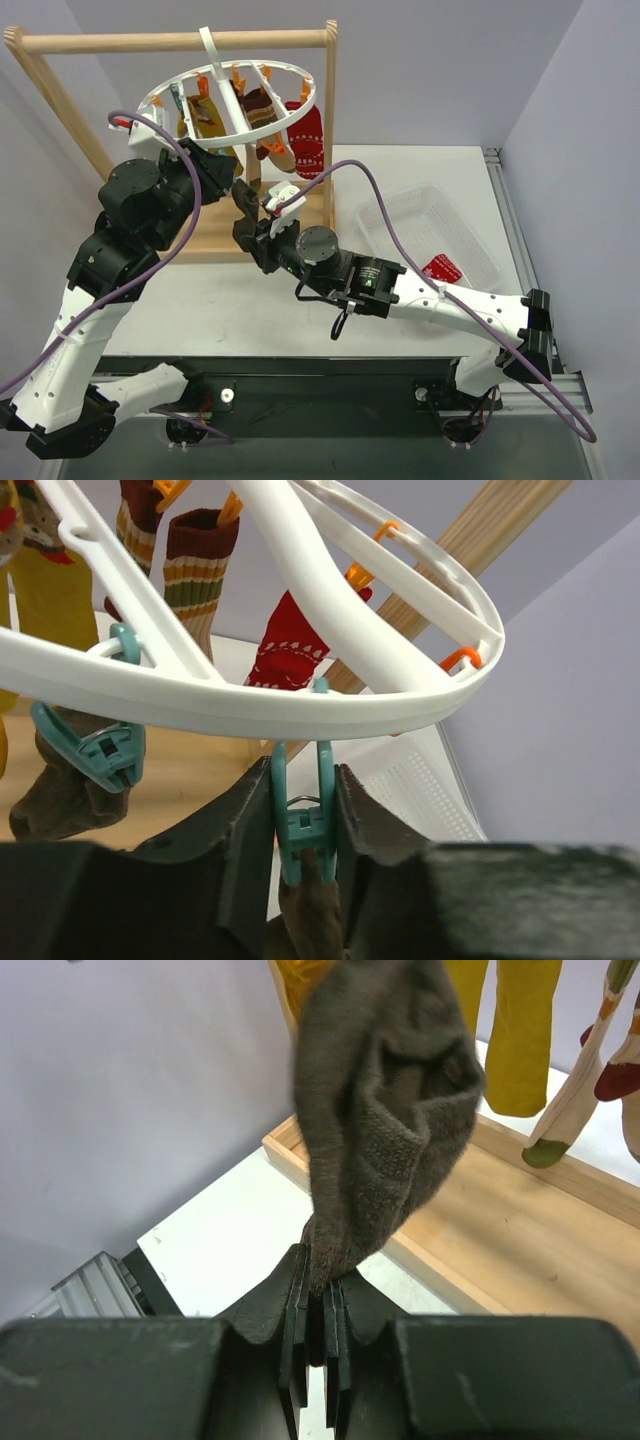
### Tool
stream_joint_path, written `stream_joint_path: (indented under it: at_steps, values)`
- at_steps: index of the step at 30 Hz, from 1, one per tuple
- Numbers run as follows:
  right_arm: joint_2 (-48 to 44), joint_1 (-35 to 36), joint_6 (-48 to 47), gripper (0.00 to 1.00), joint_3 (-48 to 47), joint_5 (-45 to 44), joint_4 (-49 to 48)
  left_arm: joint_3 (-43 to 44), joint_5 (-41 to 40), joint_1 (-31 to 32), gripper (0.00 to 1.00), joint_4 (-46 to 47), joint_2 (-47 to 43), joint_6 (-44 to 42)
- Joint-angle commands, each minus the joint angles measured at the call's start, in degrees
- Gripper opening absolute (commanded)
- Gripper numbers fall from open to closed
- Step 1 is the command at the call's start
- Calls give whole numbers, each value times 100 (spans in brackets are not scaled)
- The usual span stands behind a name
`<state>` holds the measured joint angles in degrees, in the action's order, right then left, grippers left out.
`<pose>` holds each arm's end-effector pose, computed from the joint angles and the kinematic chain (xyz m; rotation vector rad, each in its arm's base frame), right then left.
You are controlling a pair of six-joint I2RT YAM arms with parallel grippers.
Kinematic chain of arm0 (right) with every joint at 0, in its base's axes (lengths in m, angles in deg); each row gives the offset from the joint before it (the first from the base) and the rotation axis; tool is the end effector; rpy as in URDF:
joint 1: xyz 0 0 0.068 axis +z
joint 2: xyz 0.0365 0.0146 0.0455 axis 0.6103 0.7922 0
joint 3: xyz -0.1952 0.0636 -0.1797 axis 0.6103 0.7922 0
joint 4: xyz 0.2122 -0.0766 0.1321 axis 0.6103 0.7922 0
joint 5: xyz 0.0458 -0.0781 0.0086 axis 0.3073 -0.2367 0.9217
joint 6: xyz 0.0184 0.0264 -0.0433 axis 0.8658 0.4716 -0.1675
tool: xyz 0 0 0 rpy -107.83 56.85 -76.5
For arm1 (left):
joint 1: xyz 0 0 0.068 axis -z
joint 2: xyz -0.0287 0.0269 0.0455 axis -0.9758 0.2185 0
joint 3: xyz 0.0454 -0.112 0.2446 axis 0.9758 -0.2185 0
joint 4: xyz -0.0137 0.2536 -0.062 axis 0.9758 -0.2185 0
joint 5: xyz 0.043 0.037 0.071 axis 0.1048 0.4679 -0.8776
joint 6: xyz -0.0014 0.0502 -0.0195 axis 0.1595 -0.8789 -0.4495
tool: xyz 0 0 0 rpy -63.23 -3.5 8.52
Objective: Remove the socks clipped to the hanger
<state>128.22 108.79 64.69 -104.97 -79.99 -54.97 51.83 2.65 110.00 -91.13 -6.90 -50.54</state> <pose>0.1236 0.3330 0.4300 -0.5247 1.4042 0.9973 0.1570 -0.0877 0.5142 -0.2408 1.6520 -0.6176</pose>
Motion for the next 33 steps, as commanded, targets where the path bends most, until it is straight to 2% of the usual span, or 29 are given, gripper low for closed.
stream_joint_path:
  at_steps: [1,6,10,18,26,33]
  values:
    - [-316,-34,10,0,71,-51,-184,-5,205,-37,25,495,9,-63]
    - [-474,-60,1,0,308,-349,-97,-67,266,-37,11,530,-8,-81]
    - [-667,-279,228,0,466,-1086,490,-111,284,-37,10,539,-43,-107]
    - [-1660,-1421,1791,0,1291,-1756,2038,-190,363,-37,10,609,-35,-116]
    - [-2776,-3117,2892,0,2644,-1159,3102,-225,460,-37,11,749,9,-89]
    - [-2646,-4452,2954,4,3111,-641,3841,-251,565,-37,12,899,53,-54]
